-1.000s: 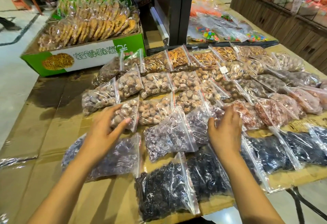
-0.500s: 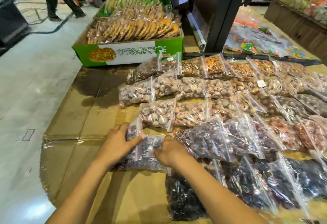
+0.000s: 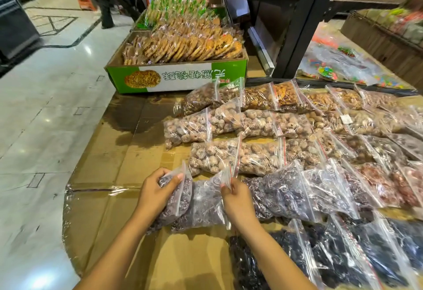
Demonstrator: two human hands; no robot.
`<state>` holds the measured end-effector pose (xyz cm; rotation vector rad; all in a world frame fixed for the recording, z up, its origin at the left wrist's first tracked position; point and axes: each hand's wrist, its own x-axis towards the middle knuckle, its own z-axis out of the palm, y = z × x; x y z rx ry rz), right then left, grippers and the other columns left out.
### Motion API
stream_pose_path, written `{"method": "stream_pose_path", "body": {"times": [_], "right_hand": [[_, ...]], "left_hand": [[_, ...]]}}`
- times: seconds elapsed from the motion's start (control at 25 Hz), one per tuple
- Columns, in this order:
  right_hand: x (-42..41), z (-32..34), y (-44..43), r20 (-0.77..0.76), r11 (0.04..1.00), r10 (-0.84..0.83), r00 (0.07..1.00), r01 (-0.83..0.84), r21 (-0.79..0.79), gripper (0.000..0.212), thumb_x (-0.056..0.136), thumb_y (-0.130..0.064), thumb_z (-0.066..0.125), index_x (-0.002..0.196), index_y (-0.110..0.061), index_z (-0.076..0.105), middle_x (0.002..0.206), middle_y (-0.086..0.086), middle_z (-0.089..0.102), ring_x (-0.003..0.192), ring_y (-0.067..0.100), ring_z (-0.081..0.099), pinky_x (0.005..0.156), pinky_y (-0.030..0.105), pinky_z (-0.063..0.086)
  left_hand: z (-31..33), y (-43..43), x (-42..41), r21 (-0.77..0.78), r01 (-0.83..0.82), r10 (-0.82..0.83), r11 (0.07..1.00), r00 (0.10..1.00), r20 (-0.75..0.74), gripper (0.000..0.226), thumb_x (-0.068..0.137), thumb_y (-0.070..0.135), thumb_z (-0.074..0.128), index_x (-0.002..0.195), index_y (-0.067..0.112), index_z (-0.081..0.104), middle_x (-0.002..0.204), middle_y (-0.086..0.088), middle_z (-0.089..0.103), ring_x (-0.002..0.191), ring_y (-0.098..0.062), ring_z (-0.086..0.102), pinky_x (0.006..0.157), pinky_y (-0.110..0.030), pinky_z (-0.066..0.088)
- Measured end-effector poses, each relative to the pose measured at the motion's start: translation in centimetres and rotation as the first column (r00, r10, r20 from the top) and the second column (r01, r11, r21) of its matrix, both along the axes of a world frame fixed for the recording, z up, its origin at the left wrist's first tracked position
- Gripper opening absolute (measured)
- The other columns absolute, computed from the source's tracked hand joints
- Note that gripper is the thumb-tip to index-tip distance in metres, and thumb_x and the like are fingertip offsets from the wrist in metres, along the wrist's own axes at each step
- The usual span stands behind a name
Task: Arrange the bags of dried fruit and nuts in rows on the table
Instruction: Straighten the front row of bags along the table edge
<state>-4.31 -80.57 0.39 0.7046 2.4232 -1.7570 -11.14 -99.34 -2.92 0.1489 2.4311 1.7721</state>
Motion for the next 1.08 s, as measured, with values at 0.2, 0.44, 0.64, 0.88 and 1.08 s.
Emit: {"method": "stream_pose_path", "body": {"times": [0.2, 0.44, 0.64, 0.88, 1.08], "right_hand": [[0.5, 2.2, 3.0, -0.118, 0.954, 0.15, 0.982, -0.113, 0.278, 0.012, 0.096, -0.01, 0.051, 0.101, -0.012, 0.061, 0.071, -0.001, 0.059, 0.044, 0.0, 0.046, 0.044, 0.017, 0.038], [2.7, 1.4, 8.5, 0.082, 0.601, 0.263, 0.961, -0.23, 0.766, 0.023, 0.094, -0.006, 0.047, 0.114, -0.001, 0.058, 0.073, 0.001, 0.053, 0.06, 0.02, 0.054, 0.051, 0.029, 0.049], [2.7, 1.7, 9.4, -0.055, 0.812, 0.227, 0.972, -0.157, 0.562, 0.014, 0.096, -0.011, 0.049, 0.105, -0.007, 0.059, 0.077, 0.009, 0.065, 0.066, 0.024, 0.063, 0.064, 0.037, 0.056], [3.4, 0.2, 11.3, -0.086, 0.674, 0.291, 0.953, -0.14, 0.725, 0.012, 0.094, -0.021, 0.055, 0.092, -0.009, 0.057, 0.059, 0.001, 0.05, 0.052, 0.021, 0.049, 0.047, 0.031, 0.043], [4.3, -1.3, 11.2, -0.227, 0.623, 0.252, 0.941, 0.023, 0.782, 0.021, 0.082, -0.017, 0.072, 0.071, -0.007, 0.057, 0.043, -0.001, 0.041, 0.038, 0.016, 0.03, 0.037, 0.021, 0.016]], "left_hand": [[1.2, 3.7, 0.9, 0.102, -0.082, 0.086, 0.991, 0.996, -0.033, 0.022, 0.089, 0.02, 0.066, 0.068, 0.019, 0.058, 0.062, 0.01, 0.061, 0.061, -0.004, 0.055, 0.061, -0.026, 0.042], [-0.2, 10.6, 2.2, -0.278, 0.068, -0.076, 0.958, 0.997, -0.02, 0.023, 0.087, 0.055, 0.054, 0.085, 0.033, 0.062, 0.072, 0.009, 0.065, 0.058, -0.014, 0.06, 0.063, -0.041, 0.055], [-0.5, 10.4, 1.7, -0.147, 0.014, -0.012, 0.989, 1.0, 0.017, 0.022, 0.09, 0.043, 0.059, 0.077, 0.026, 0.062, 0.068, -0.005, 0.067, 0.068, -0.03, 0.064, 0.07, -0.038, 0.052], [-1.3, 10.6, 2.7, -0.019, -0.06, 0.059, 0.998, 0.996, -0.06, 0.039, 0.08, 0.058, 0.057, 0.076, 0.02, 0.061, 0.072, -0.004, 0.066, 0.069, -0.02, 0.06, 0.067, -0.029, 0.039], [-1.3, 10.3, 3.4, -0.238, -0.015, -0.017, 0.971, 0.991, -0.133, 0.035, 0.087, 0.063, 0.049, 0.086, 0.031, 0.063, 0.078, 0.001, 0.069, 0.072, -0.02, 0.063, 0.064, -0.031, 0.045]]}}
